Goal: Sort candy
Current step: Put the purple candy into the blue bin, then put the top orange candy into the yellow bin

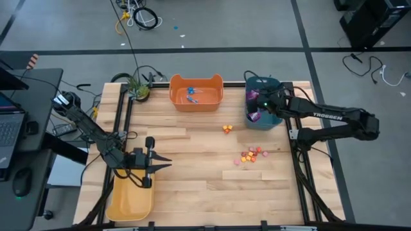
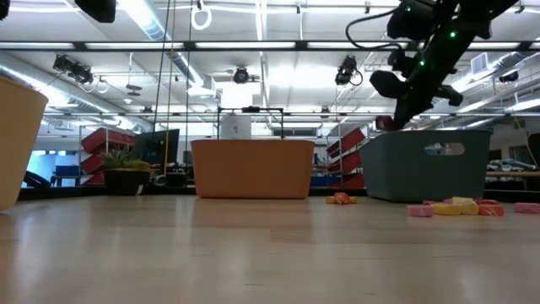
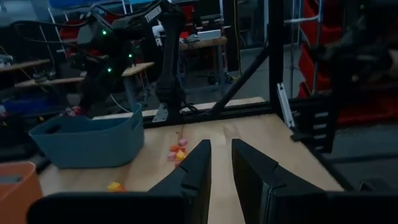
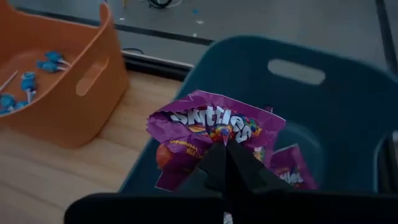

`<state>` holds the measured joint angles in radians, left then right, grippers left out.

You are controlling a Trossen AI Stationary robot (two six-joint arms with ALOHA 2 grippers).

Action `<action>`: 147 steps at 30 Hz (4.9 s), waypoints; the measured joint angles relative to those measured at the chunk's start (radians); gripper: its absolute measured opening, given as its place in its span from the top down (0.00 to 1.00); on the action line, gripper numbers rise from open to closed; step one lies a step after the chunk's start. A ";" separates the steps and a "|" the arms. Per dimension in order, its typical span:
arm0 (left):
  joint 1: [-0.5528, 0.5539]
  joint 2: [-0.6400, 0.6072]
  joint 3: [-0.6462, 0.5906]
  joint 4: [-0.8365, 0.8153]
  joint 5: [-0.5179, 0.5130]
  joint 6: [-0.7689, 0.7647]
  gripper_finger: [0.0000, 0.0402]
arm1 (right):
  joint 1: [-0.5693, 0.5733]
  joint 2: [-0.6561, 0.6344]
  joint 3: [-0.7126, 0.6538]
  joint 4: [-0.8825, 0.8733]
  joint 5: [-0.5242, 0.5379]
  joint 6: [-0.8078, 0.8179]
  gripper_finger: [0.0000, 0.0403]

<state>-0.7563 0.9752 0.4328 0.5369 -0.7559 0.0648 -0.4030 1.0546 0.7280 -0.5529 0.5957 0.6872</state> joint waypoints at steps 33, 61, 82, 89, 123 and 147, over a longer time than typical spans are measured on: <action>0.002 0.000 0.000 0.071 0.013 0.042 0.83 | -0.163 0.295 -0.016 0.155 -0.041 0.288 1.00; 0.183 0.000 0.000 -0.102 0.191 0.428 0.83 | -0.125 0.330 -0.016 0.186 -0.073 0.489 1.00; 0.214 0.000 0.000 -0.206 0.192 0.425 0.83 | -0.148 0.391 -0.014 0.199 -0.063 0.494 1.00; 0.214 0.000 0.000 -0.224 0.192 0.424 0.83 | -0.160 0.401 -0.016 0.195 -0.063 0.495 1.00; 0.214 0.000 0.000 -0.217 0.188 0.421 0.83 | -0.166 0.399 -0.006 0.227 -0.062 0.448 0.76; 0.212 0.000 0.000 -0.225 0.169 0.297 0.83 | -0.172 0.348 0.101 0.058 -0.061 0.256 0.66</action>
<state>-0.5438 0.9756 0.4332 0.3122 -0.5865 0.3615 -0.5750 1.4031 0.8294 -0.4947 0.5346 0.9436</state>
